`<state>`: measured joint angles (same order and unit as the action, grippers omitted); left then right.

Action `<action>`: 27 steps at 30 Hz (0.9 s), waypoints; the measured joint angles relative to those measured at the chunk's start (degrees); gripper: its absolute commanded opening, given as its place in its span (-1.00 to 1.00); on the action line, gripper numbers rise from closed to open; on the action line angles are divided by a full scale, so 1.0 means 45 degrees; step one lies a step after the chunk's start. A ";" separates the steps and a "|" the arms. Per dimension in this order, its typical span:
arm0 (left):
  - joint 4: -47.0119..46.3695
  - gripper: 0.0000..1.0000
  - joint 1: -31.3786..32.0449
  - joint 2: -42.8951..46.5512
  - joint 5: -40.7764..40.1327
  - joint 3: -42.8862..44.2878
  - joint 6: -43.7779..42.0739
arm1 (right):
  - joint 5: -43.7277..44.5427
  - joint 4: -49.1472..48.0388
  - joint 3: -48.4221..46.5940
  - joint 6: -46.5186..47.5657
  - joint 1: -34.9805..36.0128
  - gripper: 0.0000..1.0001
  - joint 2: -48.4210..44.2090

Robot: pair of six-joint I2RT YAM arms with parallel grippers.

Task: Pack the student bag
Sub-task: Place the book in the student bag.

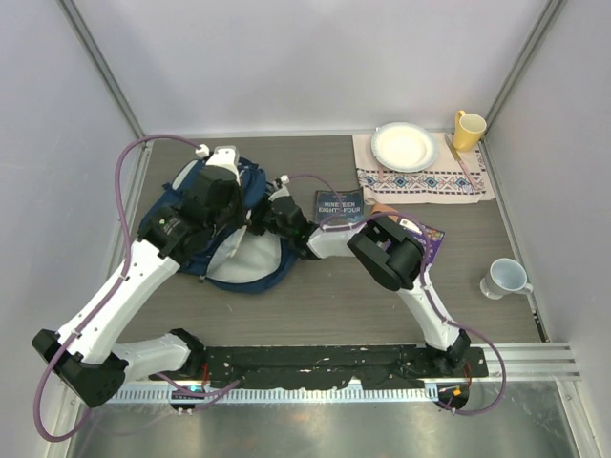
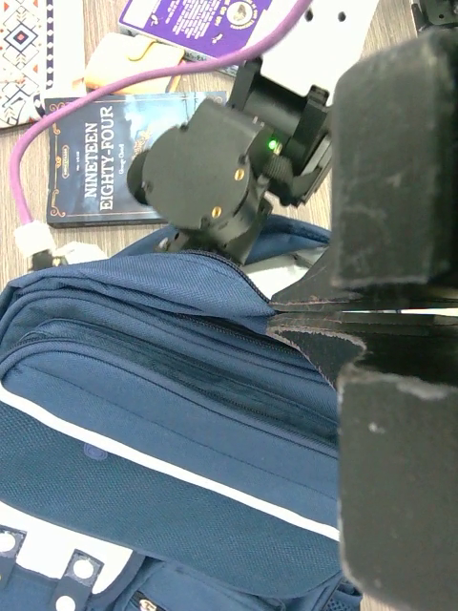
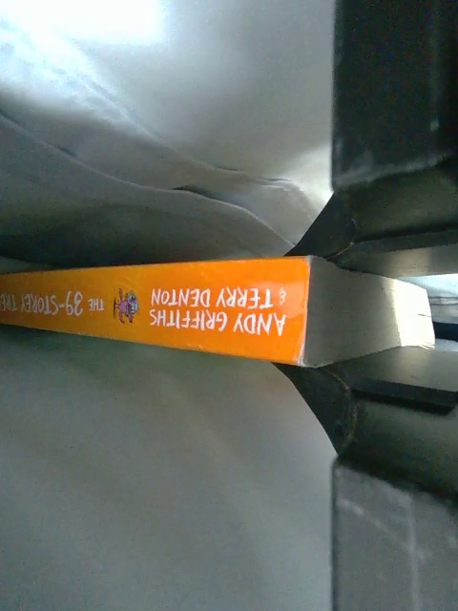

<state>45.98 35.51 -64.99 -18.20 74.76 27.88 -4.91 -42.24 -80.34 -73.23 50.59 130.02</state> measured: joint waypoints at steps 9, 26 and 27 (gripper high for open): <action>-0.0010 -1.00 -0.0005 0.0000 0.0185 -0.0005 -0.0097 | 0.0291 0.1389 -0.1671 0.1156 0.0102 0.14 0.1127; -0.0296 -1.00 -0.0117 0.0248 -0.0452 -0.0821 0.0102 | 0.1724 0.6586 -0.0928 0.4405 0.0199 0.77 -0.1331; -0.0311 -1.00 -0.0131 0.0267 -0.0486 -0.0860 0.0102 | 0.1841 0.6776 -0.0855 0.4532 0.0194 0.77 -0.1477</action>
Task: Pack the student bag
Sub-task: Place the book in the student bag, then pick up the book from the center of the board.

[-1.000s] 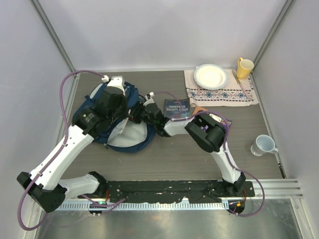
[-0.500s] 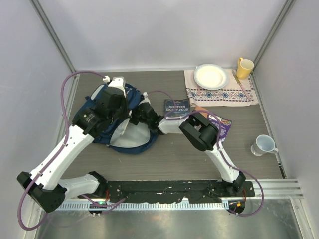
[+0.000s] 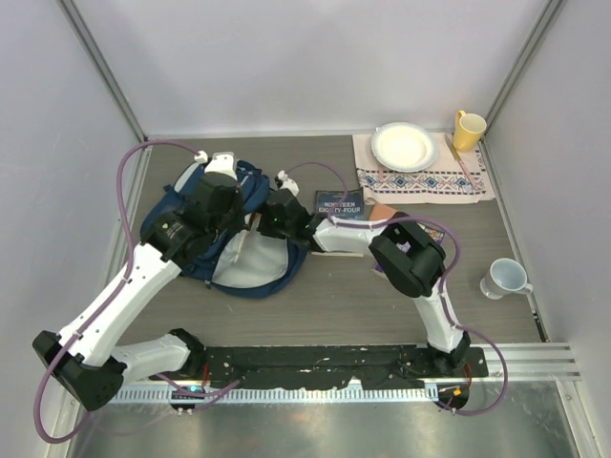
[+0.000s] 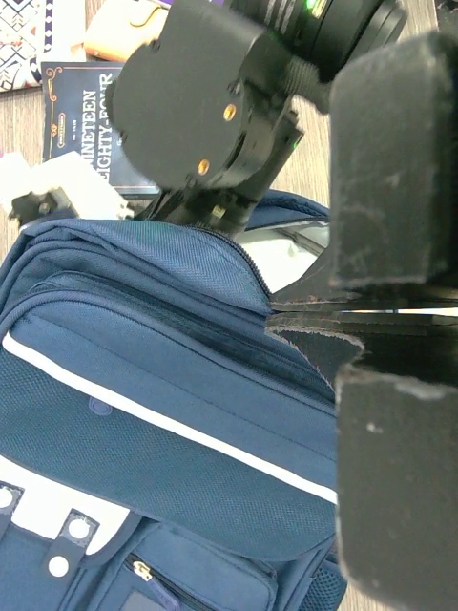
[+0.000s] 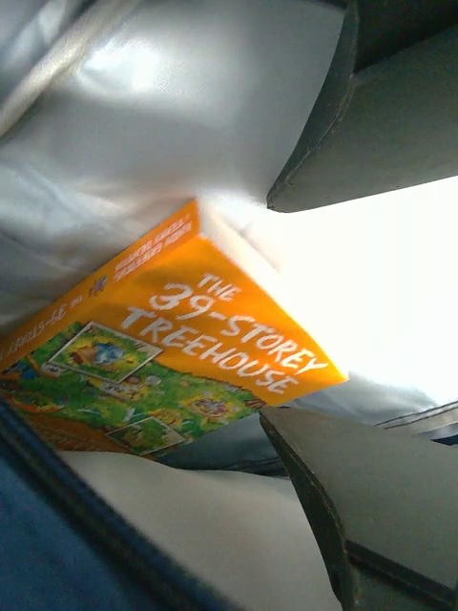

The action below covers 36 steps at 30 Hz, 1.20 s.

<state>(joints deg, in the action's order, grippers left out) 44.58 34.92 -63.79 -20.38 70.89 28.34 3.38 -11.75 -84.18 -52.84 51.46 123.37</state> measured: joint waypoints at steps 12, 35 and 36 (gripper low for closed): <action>-0.0204 -1.00 -0.0063 0.0155 -0.0369 -0.0364 -0.0034 | 0.0287 0.0933 0.2783 0.1462 0.0024 0.79 -0.3546; 0.0942 0.54 -0.0136 0.0049 0.0899 -0.1107 -0.1069 | 0.3094 0.3949 0.8286 0.2715 -0.3643 0.90 -1.0321; 0.0797 0.55 -0.0136 0.0044 0.1083 -0.1044 -0.1025 | 0.2939 0.4061 0.8461 0.2715 -0.4036 0.90 -1.0443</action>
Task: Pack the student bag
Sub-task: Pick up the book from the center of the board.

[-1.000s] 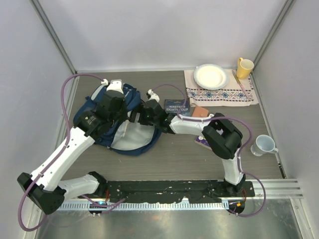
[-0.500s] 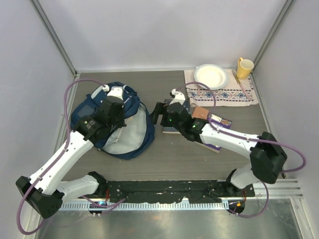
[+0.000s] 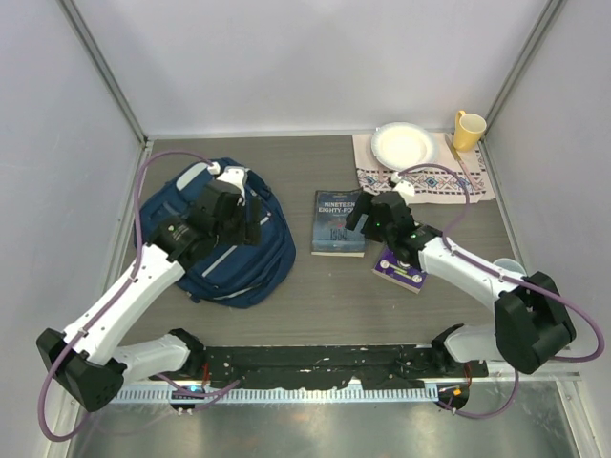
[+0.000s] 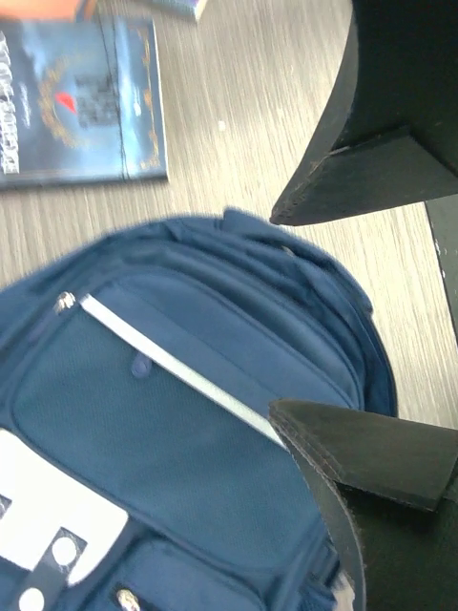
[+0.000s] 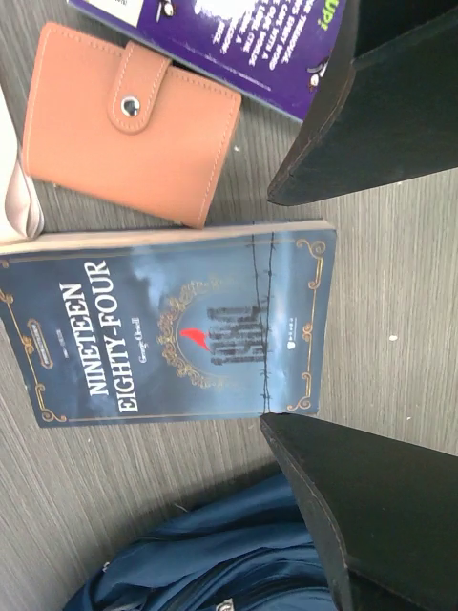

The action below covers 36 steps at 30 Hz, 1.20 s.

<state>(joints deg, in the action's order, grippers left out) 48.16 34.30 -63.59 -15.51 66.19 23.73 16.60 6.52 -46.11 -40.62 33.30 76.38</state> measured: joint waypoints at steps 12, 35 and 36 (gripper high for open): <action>-0.4692 0.60 -0.0044 -0.5401 0.4104 0.2001 0.1413 | -0.3220 -0.0355 0.0418 -0.0078 -0.2380 0.40 0.0316; -0.6781 0.55 -0.0039 -1.0909 0.5343 0.2409 0.3672 | -0.6392 -0.2176 0.0884 -0.0442 -0.3298 0.01 0.3206; -0.6931 0.53 -0.0039 -1.0924 0.5474 0.2361 0.3716 | -0.6436 -0.2215 0.0913 -0.0461 -0.3317 0.01 0.3206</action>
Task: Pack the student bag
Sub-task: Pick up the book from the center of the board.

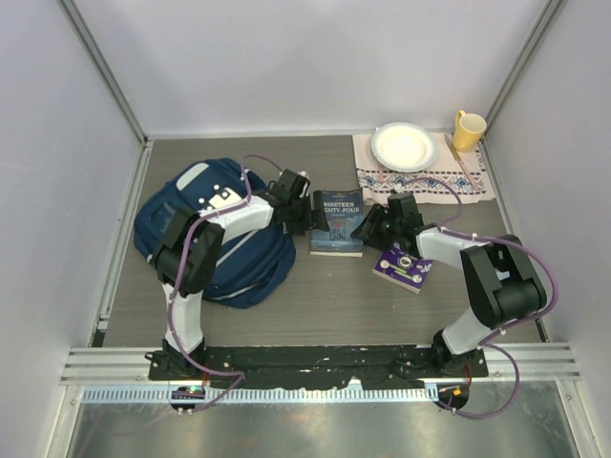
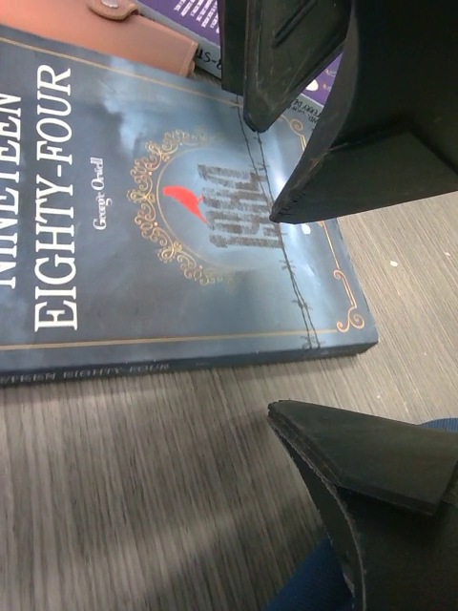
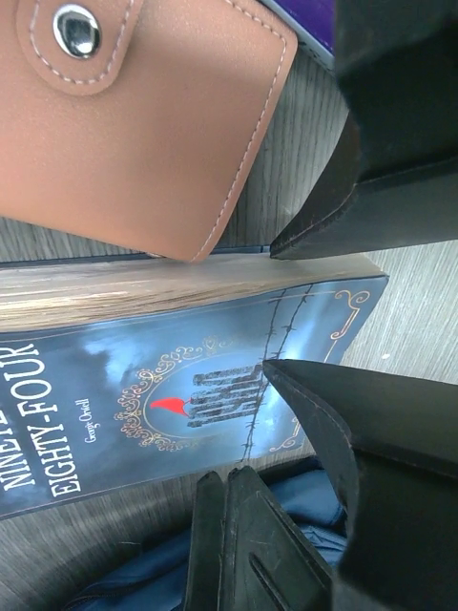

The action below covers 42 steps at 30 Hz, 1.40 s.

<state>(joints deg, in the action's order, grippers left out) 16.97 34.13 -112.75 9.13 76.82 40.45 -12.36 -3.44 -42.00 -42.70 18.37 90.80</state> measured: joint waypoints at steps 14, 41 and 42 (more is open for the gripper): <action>-0.0923 0.40 0.0068 -0.0146 0.0933 -0.0374 0.0355 | -0.0733 -0.0996 0.0602 -0.0481 -0.0117 -0.26 -0.0359; -0.0466 0.75 0.0243 0.0928 0.0423 -0.0486 0.0112 | -0.1370 -0.1749 0.0772 -0.1054 -0.0126 -0.99 -0.0865; -0.0296 0.76 0.0253 0.1384 0.0194 -0.0486 0.0000 | -0.1491 -0.1894 0.0865 -0.1146 -0.0102 -0.98 -0.1112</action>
<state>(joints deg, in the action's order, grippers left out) 15.64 35.27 -106.52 10.00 74.63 40.45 -19.07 -11.97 -38.11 -47.86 17.91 85.80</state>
